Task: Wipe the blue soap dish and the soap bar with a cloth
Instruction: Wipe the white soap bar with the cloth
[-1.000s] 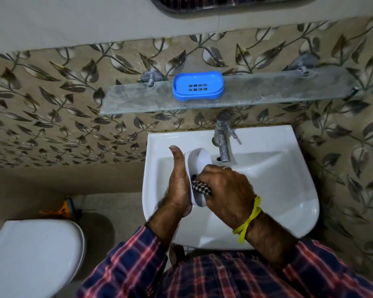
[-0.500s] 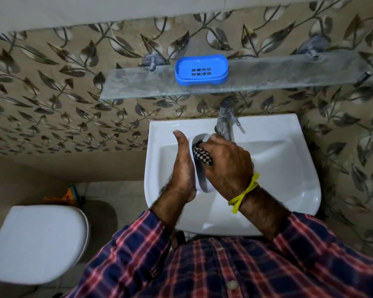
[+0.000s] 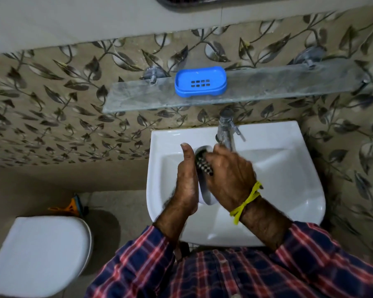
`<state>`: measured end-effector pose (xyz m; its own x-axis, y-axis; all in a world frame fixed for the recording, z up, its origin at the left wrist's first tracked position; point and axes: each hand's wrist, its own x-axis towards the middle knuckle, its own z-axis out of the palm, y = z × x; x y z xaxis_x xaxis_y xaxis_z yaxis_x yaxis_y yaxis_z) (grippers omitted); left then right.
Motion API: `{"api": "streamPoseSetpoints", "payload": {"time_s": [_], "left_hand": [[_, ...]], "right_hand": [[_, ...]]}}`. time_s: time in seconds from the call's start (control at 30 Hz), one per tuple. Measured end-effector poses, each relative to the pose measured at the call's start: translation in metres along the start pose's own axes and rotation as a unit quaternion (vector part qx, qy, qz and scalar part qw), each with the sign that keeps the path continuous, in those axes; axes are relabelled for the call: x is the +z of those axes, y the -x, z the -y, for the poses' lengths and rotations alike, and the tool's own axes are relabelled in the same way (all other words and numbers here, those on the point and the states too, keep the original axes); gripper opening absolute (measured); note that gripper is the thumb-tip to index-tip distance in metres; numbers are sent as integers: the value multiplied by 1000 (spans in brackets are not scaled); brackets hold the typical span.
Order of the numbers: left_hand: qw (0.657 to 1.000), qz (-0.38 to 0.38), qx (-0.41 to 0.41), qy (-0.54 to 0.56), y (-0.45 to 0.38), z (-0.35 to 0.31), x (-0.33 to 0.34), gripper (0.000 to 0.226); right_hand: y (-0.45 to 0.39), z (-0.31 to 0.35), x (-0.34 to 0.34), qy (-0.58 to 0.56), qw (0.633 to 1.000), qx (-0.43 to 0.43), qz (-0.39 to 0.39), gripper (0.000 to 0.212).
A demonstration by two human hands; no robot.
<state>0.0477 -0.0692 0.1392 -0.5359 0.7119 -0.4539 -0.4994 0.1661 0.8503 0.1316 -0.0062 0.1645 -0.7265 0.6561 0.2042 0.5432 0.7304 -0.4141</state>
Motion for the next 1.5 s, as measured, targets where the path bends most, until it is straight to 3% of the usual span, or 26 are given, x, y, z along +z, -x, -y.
{"api": "streamPoseSetpoints", "payload": {"time_s": [0.13, 0.23, 0.3, 0.37, 0.43, 0.53, 0.7, 0.83, 0.9, 0.97, 1.03, 1.07, 1.23, 1.5], "left_hand": [[997, -19, -67, 43, -3, -6, -10, 147], [999, -46, -24, 4, -8, -9, -9, 143], [998, -58, -3, -2, -10, -12, -9, 137], [997, -73, -19, -11, -11, -15, -11, 146], [997, -78, -7, -23, -10, -16, -9, 145], [996, -81, 28, -36, -11, -13, -5, 121], [992, -52, 102, -58, -16, -4, -8, 51], [985, -53, 120, -114, -16, -4, -16, 41], [963, -78, 172, -195, -18, -8, -25, 40], [922, -74, 242, -293, -18, -10, -31, 27], [881, -78, 295, -362, -13, -7, -30, 15], [866, -90, 310, -381, -9, -4, -27, 17], [828, -126, 357, -414, 5, 1, -19, 14], [844, -141, 326, -403, 15, -4, -27, 13]], "right_hand": [[12, -4, 5, -62, 995, -21, 78, 15], [11, -9, 7, -39, 998, 14, 48, 18], [12, -3, 5, -43, 996, -7, 79, 24], [15, -1, 2, -39, 992, -25, 116, 30], [15, -4, -2, -27, 994, -7, 106, 30], [15, -3, -2, 7, 994, 2, 111, 27], [21, -1, 4, 47, 980, -43, 188, 39], [16, -23, -12, -66, 969, -37, 235, 37], [14, -39, -20, -118, 981, 31, 149, 32], [11, -49, -26, -168, 981, 91, -17, 30], [6, -42, -31, -202, 968, 66, -137, 32], [4, -34, -32, -196, 967, 33, -157, 34], [16, 2, -21, -77, 985, -136, -80, 45], [15, 3, -13, -87, 986, -137, -38, 50]]}}
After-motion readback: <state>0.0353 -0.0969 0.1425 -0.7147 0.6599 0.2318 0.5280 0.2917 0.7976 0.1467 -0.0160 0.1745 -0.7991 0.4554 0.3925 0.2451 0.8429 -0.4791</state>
